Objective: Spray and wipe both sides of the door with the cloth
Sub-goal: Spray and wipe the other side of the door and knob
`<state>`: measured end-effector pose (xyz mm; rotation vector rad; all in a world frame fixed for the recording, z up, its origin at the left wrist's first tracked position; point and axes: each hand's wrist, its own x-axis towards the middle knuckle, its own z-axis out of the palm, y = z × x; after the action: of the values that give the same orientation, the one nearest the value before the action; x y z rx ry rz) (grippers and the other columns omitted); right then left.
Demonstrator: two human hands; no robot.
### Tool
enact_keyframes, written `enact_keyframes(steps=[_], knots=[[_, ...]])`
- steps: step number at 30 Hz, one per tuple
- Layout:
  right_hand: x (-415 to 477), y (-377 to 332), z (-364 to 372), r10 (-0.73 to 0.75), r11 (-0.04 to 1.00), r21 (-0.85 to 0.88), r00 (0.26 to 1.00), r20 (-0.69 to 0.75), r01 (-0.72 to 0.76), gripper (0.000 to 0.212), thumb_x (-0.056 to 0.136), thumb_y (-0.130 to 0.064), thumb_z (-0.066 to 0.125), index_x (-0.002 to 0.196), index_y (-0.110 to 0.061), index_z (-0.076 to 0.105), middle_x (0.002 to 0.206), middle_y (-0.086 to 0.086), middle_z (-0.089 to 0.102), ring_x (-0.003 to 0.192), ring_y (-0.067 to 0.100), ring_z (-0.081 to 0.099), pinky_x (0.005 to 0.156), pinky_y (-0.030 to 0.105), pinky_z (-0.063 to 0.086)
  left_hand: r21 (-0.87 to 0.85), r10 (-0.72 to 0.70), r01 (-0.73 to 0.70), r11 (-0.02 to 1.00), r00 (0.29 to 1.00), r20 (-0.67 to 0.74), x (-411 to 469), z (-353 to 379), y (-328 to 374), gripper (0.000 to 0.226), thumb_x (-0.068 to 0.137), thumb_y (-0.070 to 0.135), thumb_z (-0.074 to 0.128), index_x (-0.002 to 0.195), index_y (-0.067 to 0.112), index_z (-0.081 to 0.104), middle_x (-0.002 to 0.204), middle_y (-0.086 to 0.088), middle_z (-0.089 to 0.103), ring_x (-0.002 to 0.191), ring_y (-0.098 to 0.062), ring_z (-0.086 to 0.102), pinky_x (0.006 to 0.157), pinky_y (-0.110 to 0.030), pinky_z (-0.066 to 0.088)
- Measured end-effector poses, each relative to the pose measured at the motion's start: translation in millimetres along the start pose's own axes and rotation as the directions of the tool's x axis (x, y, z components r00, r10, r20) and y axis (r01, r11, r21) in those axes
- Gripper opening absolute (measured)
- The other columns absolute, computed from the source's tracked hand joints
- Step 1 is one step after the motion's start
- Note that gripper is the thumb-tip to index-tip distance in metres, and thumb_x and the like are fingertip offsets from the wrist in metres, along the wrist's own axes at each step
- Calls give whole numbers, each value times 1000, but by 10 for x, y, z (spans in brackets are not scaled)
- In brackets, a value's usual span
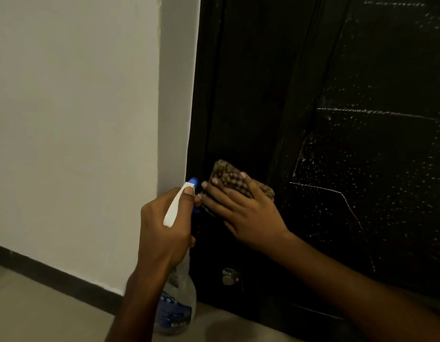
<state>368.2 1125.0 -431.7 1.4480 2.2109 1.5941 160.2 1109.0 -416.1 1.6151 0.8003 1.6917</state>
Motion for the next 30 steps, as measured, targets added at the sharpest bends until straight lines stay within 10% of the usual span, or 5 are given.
enact_keyframes(steps=[6, 11, 23, 30], knots=[[-227, 280, -230, 186, 982, 31, 978, -94, -184, 66, 100, -35, 48, 161, -30, 22, 169, -4, 18, 155, 14, 18, 123, 54, 16, -31, -81, 80, 996, 996, -27, -11, -169, -28, 41, 84, 45, 45, 91, 11, 68, 75, 6, 63, 54, -3, 63, 43, -12, 47], [467, 441, -400, 547, 837, 165, 804, -231, -522, 62, 103, -35, 42, 161, -28, 23, 169, 0, 18, 156, 19, 14, 122, 57, 10, 1, -44, 44, 999, 999, -27, 16, -207, -6, 24, 83, 43, 45, 76, 28, 61, 62, 18, 61, 56, 2, 62, 46, -5, 43], [-147, -756, 290, -15, 997, 78, 998, 68, 9, 83, 93, -37, 62, 162, -25, 18, 168, 2, 3, 154, 18, 10, 123, 53, -15, 108, 62, -57, 993, 997, -46, -48, -419, -246, 42, 94, 37, 45, 84, 4, 69, 66, 11, 61, 64, -2, 62, 55, -6, 45], [-214, -318, -54, 348, 932, 150, 930, -119, -329, 66, 100, -28, 52, 161, -27, 26, 168, -4, 21, 154, 13, 19, 123, 53, 15, 150, 17, -15, 989, 1000, -9, -46, -584, -304, 34, 96, 39, 47, 83, 16, 69, 67, 17, 63, 62, -4, 61, 54, -11, 45]])
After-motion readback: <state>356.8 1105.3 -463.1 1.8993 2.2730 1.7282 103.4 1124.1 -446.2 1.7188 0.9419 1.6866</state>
